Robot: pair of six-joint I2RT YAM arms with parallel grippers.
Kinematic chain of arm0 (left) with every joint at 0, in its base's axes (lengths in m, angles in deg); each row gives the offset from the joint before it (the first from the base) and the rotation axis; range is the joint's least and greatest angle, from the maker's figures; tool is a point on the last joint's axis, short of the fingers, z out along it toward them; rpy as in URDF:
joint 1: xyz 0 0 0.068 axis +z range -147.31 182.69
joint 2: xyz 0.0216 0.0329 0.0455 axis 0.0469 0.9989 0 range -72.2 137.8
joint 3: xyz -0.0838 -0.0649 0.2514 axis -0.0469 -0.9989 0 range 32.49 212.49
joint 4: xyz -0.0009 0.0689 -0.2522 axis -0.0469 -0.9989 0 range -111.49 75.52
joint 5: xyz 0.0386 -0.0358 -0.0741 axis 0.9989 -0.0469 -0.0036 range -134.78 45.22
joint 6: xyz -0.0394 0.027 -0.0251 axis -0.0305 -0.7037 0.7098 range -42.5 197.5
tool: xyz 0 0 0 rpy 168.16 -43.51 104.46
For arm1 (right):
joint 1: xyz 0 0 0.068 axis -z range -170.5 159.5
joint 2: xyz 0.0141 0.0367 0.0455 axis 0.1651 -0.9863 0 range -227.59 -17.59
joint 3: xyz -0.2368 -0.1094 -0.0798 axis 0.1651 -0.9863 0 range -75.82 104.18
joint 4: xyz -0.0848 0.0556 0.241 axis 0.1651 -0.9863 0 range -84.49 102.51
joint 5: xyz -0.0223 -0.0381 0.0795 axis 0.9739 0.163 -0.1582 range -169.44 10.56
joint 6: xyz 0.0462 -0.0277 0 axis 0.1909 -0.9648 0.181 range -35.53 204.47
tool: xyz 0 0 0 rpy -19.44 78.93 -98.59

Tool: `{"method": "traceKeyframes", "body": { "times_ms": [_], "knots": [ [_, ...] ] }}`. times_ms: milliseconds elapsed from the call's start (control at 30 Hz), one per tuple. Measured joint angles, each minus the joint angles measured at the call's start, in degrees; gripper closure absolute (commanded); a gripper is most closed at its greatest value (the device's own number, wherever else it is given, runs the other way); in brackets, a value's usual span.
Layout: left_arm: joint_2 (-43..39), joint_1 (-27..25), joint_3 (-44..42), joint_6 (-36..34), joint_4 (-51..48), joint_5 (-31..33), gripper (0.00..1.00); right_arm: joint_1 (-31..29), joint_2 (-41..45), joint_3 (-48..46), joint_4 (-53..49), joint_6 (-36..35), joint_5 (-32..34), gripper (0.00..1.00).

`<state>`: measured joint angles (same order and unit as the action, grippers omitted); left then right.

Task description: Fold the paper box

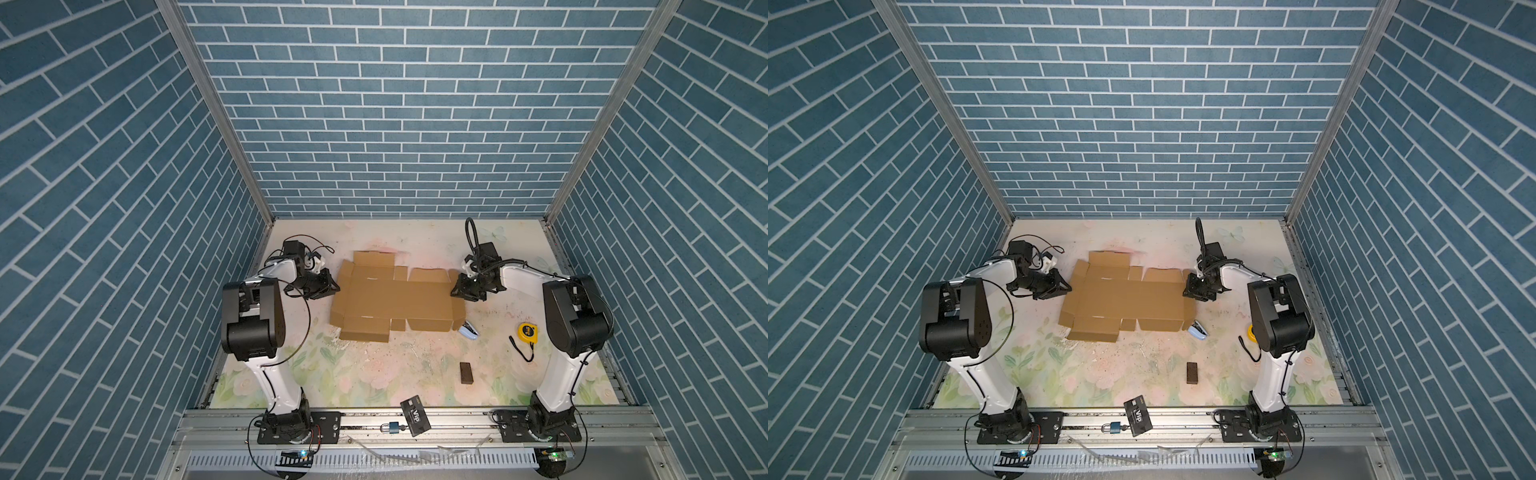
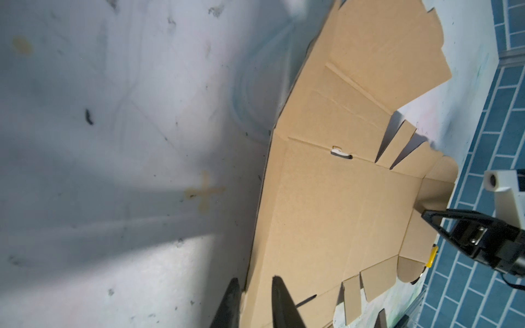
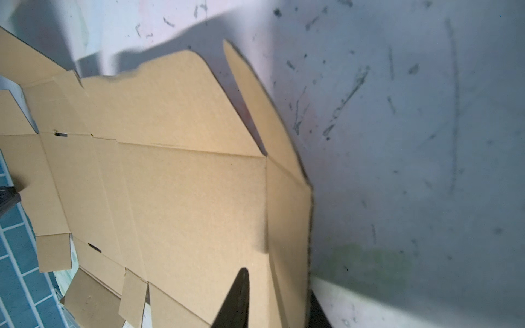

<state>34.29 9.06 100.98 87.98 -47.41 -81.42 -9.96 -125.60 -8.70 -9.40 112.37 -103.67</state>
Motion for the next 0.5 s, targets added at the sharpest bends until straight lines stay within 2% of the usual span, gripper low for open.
{"method": "traceKeyframes", "body": {
  "times_ms": [167,500],
  "knots": [
    [0.0,0.0,0.0,-0.3,-0.2,0.8,1.00,0.0,0.0,0.0,0.3,0.4,-0.2,0.73],
    [-1.2,0.0,0.0,-1.5,-1.2,2.2,1.00,-0.1,0.0,0.1,2.4,1.4,-2.5,0.74]
  ]
}}
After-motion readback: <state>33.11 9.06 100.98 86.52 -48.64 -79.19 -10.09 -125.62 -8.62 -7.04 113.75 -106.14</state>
